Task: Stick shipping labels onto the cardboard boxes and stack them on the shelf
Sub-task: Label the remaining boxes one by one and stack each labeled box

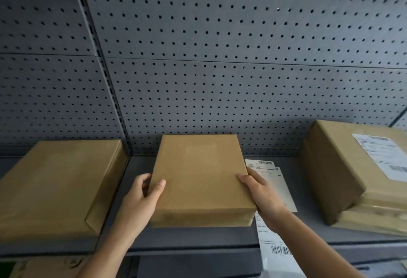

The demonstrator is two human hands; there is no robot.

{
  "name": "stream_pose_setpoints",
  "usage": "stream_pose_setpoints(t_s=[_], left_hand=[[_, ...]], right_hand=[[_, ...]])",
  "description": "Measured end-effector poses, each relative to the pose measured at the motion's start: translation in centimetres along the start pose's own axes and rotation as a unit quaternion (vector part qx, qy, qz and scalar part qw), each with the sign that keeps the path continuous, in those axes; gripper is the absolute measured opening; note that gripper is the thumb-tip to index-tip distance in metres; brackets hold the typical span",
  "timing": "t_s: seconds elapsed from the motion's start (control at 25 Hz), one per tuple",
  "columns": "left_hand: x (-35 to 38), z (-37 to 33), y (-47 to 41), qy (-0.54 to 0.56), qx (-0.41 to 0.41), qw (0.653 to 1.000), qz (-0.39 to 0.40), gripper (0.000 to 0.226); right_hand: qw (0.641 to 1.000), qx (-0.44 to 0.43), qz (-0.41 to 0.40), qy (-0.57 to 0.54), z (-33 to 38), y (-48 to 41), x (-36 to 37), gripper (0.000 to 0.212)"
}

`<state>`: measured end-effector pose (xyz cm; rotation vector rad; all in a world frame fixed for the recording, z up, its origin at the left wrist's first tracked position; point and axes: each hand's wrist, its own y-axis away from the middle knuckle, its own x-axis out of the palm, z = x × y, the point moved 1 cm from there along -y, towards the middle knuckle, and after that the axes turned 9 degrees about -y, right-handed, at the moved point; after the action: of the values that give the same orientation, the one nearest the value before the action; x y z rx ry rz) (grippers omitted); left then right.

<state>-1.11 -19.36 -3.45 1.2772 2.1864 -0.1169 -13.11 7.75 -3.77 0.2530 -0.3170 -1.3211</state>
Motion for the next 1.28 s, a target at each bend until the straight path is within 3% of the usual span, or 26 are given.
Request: stream_pose_setpoints(t_s=[0.08,0.48,0.6,0.84,0.96,1.12,1.2,1.28], left_hand=[[0.6,0.4,0.2,-0.009,-0.009,1.0,-0.002,0.048],[1.5,1.2,0.4,-0.04,0.004,0.999,-0.024,0.056],[1.2,0.9,0.3,-0.108,0.055,0.991,-0.056,0.059],[1.5,-2.9,0.3,-0.164,0.176,0.966,-0.1,0.055],[3.0,-5.2,0.2,-0.173,0.24,0.953,-0.068,0.048],[6.3,-8.2,0.0,-0.137,0.3,0.944,0.004,0.039],[8.1,-9.3,-0.1,-0.118,0.326,0.937,0.05,0.033],[9.8,-10.4,-0.1,-0.103,0.34,0.929,0.104,0.028]], right_hand=[[1.0,0.004,0.004,0.004,-0.8,-0.1,-0.1,0.031],[0.999,-0.008,0.037,0.032,-1.3,0.3,-0.6,0.029],[0.998,-0.036,0.01,0.046,-1.3,0.0,-2.2,0.043],[0.971,-0.129,-0.049,0.195,-0.4,0.4,-7.2,0.045],[0.928,-0.146,-0.055,0.338,-0.8,0.4,-9.7,0.056],[0.883,-0.077,0.01,0.463,-2.7,0.4,-12.0,0.085],[0.859,-0.058,0.047,0.507,-3.9,0.4,-12.4,0.093],[0.857,-0.055,0.051,0.51,-4.8,0.4,-12.5,0.09]])
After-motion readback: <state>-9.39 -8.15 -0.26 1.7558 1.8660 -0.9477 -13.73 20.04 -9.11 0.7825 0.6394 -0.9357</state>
